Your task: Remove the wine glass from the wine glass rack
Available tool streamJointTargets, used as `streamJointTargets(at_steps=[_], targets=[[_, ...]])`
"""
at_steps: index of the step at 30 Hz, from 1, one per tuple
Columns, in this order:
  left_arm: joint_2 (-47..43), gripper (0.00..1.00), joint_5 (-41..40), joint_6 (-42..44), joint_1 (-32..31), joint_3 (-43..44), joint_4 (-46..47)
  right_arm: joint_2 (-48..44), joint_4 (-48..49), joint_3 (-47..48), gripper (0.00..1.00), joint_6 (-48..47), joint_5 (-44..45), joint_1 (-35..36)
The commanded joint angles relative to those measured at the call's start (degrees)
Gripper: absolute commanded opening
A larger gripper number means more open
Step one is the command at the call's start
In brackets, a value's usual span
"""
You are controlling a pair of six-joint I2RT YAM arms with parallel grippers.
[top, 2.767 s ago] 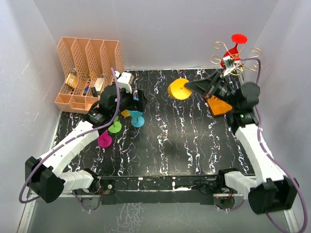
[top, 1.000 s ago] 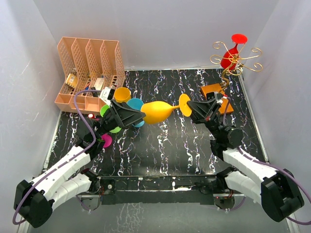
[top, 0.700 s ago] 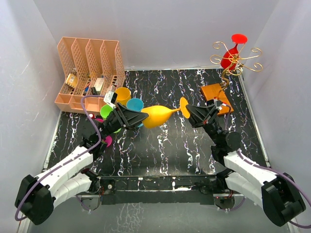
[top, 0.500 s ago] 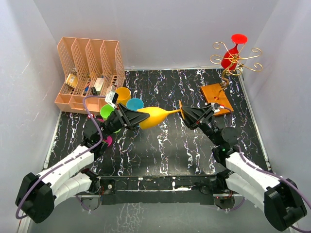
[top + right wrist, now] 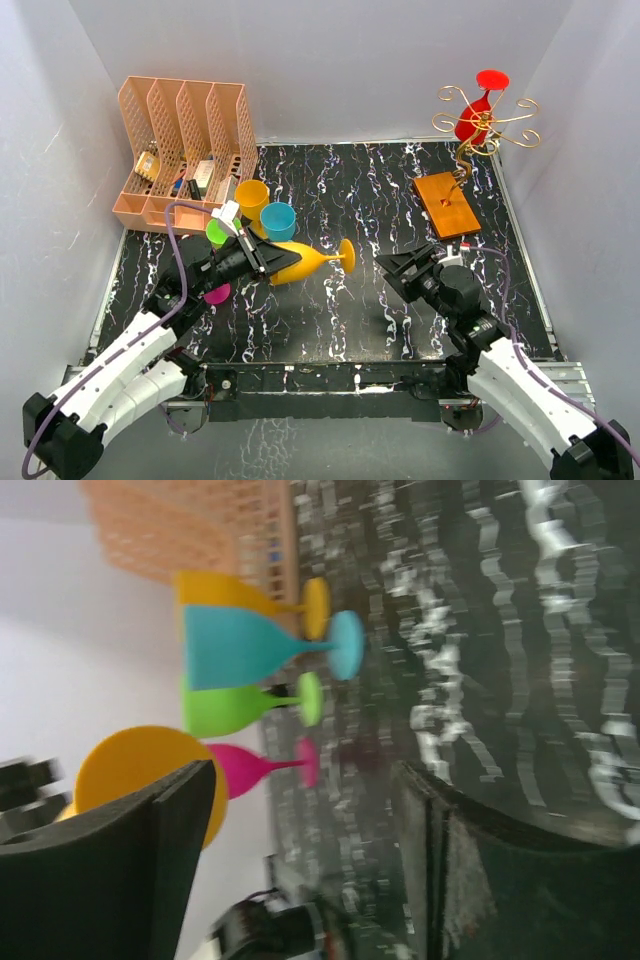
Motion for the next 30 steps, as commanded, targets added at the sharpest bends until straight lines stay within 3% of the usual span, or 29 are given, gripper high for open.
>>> streamJointTargets(at_steps=[1,6,13,22,30], targets=[[-2.9,0.0,-4.9,11.9,-0.1,6.9,-27.4,-5.5,-16.4,2.3,0.8,-11.7,11.9,0.2],[-1.1,0.0,-12.2,20.8,-0.1,15.5,-46.9,-6.2,-21.1,9.1,0.83,-20.9,21.8,0.2],[9.3,0.0,-25.6,35.4,-0.1,31.7,-67.9,2.7,-24.1,17.6,0.83,-27.0,27.3,0.2],[27.7,0.0,-28.8,45.0,-0.1,44.6,-74.5,5.3,-24.6,18.1,0.82,-25.3,24.1,0.2],[35.8,0.0,-32.2,48.1,-0.1,45.9,-71.8,2.9,-24.7,17.7,0.82,-26.3,25.4,0.2]])
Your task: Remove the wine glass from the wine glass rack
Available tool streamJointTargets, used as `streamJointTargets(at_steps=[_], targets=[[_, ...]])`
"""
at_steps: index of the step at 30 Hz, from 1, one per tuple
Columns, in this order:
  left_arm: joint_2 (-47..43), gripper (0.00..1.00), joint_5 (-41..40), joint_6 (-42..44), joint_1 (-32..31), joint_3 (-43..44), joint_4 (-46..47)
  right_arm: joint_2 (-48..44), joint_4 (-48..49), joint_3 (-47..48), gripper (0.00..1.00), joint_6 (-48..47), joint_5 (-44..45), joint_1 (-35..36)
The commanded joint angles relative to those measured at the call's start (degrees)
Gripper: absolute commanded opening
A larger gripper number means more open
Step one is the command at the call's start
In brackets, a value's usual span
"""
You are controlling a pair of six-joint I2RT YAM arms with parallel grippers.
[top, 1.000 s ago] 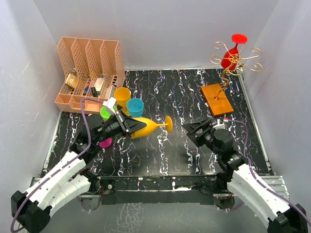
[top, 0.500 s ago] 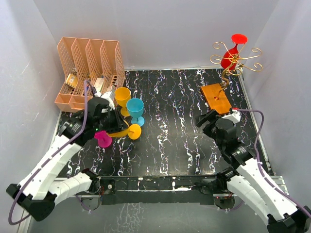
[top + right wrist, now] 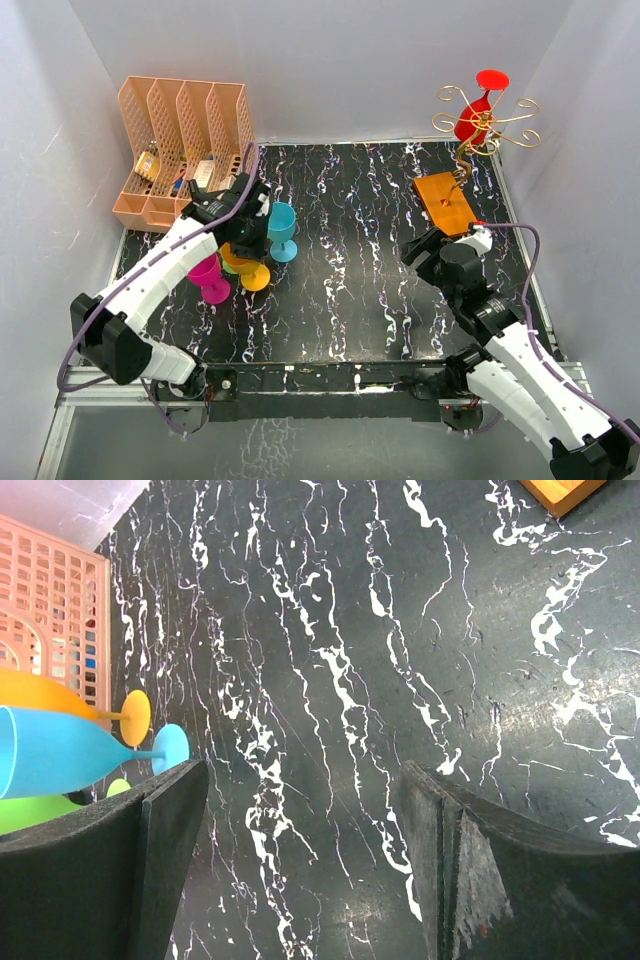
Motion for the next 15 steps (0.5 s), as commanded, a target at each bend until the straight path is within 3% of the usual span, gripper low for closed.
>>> streamJointTargets(at_steps=[1,15], targets=[[2.6,0.0,-2.9,3.2,-0.1,2.9,-0.4,-1.8,1.3,0.9,0.82,-1.1,2.0,0.2],[7.9,0.0,0.1,3.9,-0.1,3.4,4.5,-1.0,1.3,-0.3,0.82,0.5,1.7,0.2]])
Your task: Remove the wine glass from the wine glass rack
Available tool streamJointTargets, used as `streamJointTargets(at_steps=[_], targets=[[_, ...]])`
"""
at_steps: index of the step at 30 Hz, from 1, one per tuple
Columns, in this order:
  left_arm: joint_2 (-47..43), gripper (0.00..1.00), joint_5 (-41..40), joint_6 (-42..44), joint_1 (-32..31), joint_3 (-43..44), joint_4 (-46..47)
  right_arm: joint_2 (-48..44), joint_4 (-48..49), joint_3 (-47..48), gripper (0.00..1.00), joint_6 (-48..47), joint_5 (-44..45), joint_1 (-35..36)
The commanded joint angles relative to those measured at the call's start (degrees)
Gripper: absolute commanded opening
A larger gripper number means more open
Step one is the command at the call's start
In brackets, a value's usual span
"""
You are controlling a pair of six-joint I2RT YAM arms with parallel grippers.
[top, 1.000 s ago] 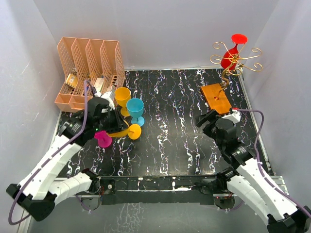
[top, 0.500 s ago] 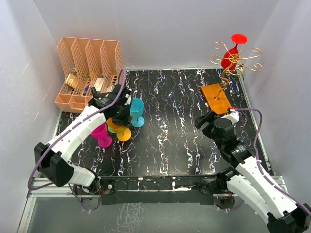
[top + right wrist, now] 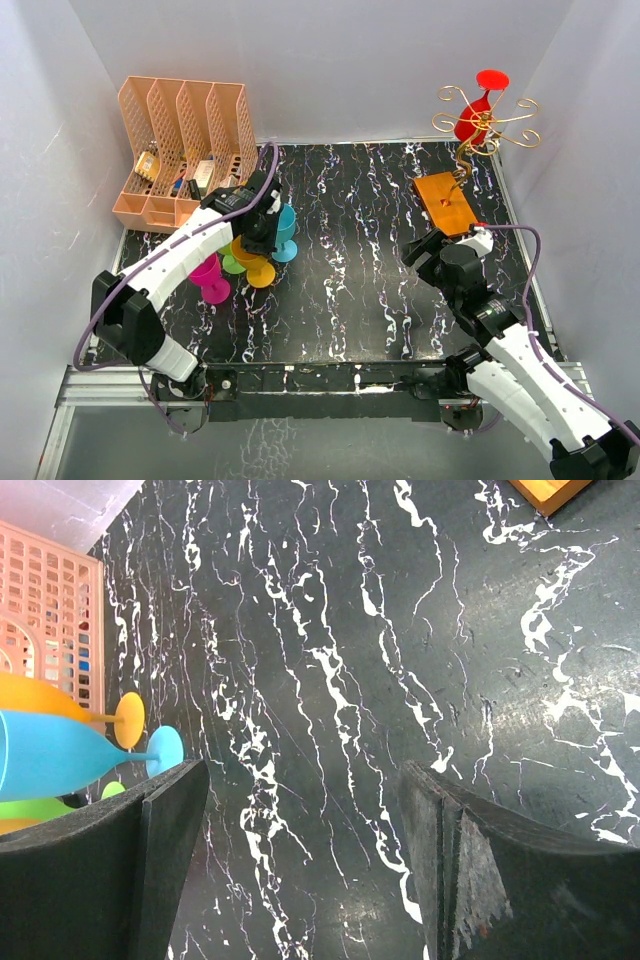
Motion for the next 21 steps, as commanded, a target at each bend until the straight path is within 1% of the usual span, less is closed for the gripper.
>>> streamJointTargets(at_steps=[1,5,8,13,17,20,21], targets=[[0.4,0.0,0.6,0.7,-0.1,2.1,1.1,0.0,2.0,0.1,0.82,0.3,1.2,0.2],[0.9,0.01,0.6,0.7,-0.1,1.7,2.1,-0.5,2.0,0.1,0.82,0.1,1.8,0.2],[1.2,0.1,0.3,0.7,-0.1,1.3,2.2,-0.9,2.0,0.0,0.82,0.0,2.1,0.2],[0.5,0.3,-1.1,1.0,-0.1,2.8,0.2,-1.0,2.0,0.1,0.82,-0.2,2.2,0.2],[-3.4,0.49,-1.4,1.0,-0.1,5.4,-1.5,-0.9,2.0,0.6,0.82,-0.6,2.4,0.2],[-7.7,0.64,0.2,0.7,-0.1,7.3,-1.2,-0.4,2.0,0.9,0.82,-0.9,2.6,0.2],[-9.8,0.67,1.3,0.6,-0.1,7.4,-0.3,-0.1,2.0,1.0,0.82,-1.2,2.9,0.2]])
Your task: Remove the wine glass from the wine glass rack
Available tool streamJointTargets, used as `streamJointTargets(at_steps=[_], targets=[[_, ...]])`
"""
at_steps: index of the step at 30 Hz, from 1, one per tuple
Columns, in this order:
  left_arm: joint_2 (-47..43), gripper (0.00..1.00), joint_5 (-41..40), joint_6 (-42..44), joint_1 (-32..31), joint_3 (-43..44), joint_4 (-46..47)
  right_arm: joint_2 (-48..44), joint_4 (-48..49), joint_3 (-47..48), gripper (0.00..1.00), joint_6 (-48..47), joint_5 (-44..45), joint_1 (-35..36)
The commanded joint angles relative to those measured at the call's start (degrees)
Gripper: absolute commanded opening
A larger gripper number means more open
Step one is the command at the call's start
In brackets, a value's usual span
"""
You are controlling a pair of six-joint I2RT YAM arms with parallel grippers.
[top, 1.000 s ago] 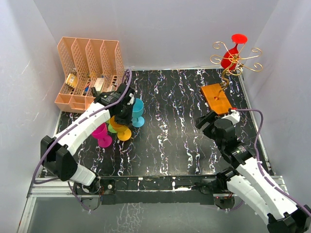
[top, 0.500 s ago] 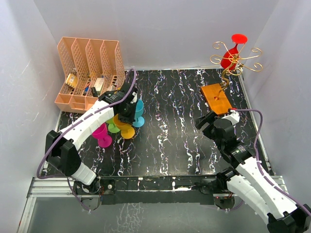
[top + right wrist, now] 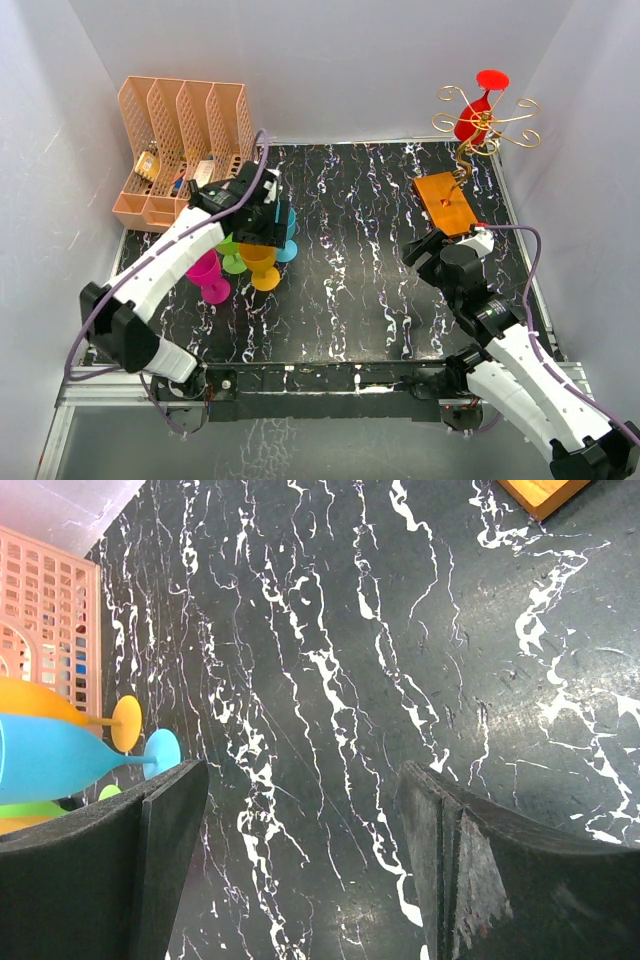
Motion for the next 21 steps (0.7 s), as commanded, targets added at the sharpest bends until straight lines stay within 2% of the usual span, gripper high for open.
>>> streamJointTargets(at_steps=[1,5,10,21], targets=[[-11.2,0.71,2.4,-0.2,-0.1,3.8,1.3,0.1,2.1,1.0,0.82,-1.4,2.8,0.2],[-19.7,0.82,4.5,-1.2,-0.1,-0.7,11.4,0.6,1.2,1.3,0.82,-1.4,4.3,0.2],[-26.1,0.87,5.9,-3.3,-0.1,-6.4,26.0,0.6,-0.6,1.6,0.82,-1.0,1.3,0.2],[-25.1,0.91,9.1,-4.5,-0.1,-8.0,54.2,-3.1,-8.3,2.4,0.82,1.0,0.6,0.2]])
